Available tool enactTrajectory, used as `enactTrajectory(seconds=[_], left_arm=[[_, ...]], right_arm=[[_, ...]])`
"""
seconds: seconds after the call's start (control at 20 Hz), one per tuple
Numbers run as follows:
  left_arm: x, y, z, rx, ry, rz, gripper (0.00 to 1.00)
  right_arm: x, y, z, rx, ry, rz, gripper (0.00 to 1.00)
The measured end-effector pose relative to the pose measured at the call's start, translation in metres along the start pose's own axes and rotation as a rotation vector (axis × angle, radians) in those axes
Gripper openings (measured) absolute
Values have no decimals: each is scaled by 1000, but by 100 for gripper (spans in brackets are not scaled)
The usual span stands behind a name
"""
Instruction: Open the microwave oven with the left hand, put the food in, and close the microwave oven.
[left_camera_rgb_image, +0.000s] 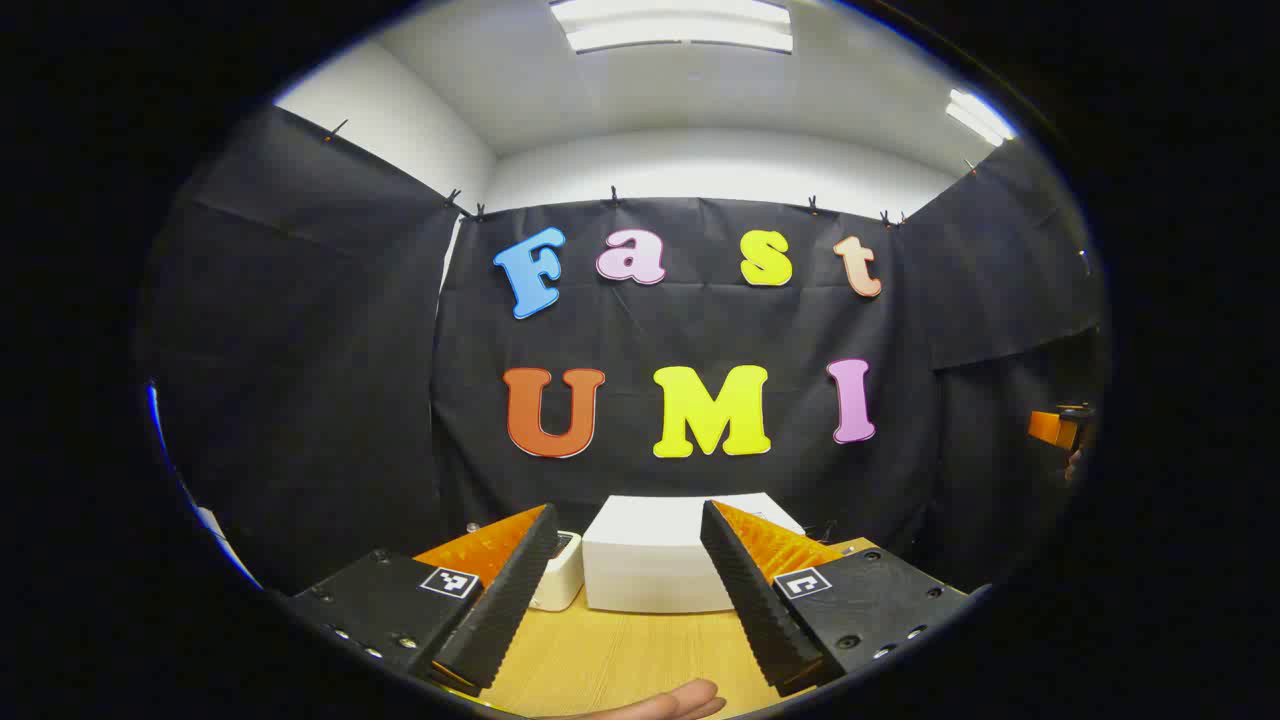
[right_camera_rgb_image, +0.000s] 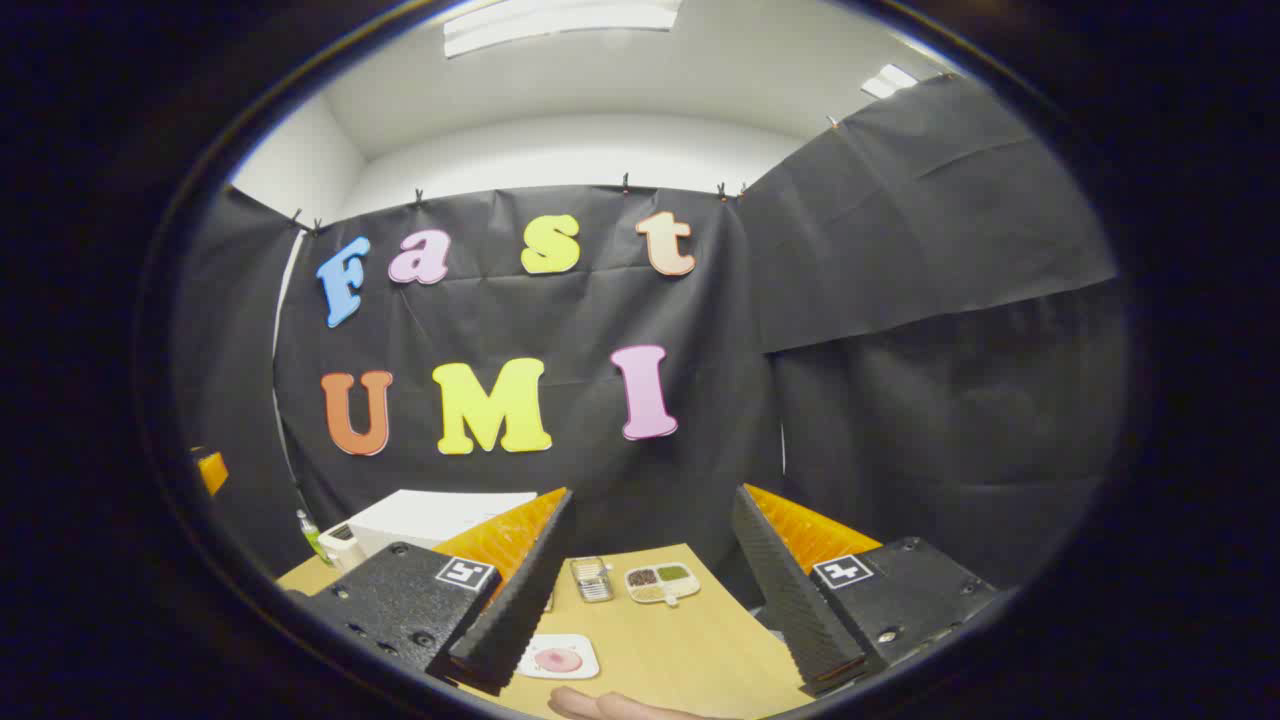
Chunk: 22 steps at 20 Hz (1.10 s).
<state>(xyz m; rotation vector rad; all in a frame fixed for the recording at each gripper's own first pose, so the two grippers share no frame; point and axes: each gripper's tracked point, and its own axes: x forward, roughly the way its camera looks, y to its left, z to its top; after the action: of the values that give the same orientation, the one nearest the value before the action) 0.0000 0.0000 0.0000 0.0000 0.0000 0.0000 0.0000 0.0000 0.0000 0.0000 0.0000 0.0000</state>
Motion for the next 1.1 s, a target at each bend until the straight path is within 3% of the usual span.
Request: enactTrajectory(seconds=[0.3, 0.35, 0.4, 0.45, 0.6, 0.65, 0.75, 0.8, 0.85, 0.9, 0.95, 1.1], left_arm=[[-2, 2, 6, -9, -13, -2, 92], [-2, 2, 7, -11, -14, -1, 92], [-2, 2, 8, -11, -12, -1, 92], [-2, 2, 7, -12, -9, -2, 92], [0, 4, 8, -11, -18, 10, 92], [4, 5, 9, -11, -21, 14, 92], [12, 2, 5, -9, -19, 16, 92], [19, 1, 1, -9, -11, 19, 92], [25, -1, -4, -10, 1, 22, 92], [32, -5, -9, -13, 8, 19, 92], [41, -10, -14, -15, 14, 12, 92], [72, -34, -31, -28, 25, -10, 92]], right_arm=[[-3, 3, 2, -14, -5, 6, 92], [-4, 3, 0, -20, -3, 7, 100], [-5, 4, 1, -24, -2, 8, 100], [-6, 5, 1, -26, -3, 13, 92], [-9, 8, 2, -22, -5, 29, 92], [-12, 9, 2, -19, -1, 40, 100], [-12, 9, -1, -16, 9, 56, 100], [-12, 9, -1, -18, 10, 59, 92], [-10, 9, -1, -24, 4, 57, 92], [-10, 8, 0, -32, -4, 57, 100], [-9, 8, 0, -38, -9, 59, 92], [-6, 7, 1, -49, -24, 61, 92]])
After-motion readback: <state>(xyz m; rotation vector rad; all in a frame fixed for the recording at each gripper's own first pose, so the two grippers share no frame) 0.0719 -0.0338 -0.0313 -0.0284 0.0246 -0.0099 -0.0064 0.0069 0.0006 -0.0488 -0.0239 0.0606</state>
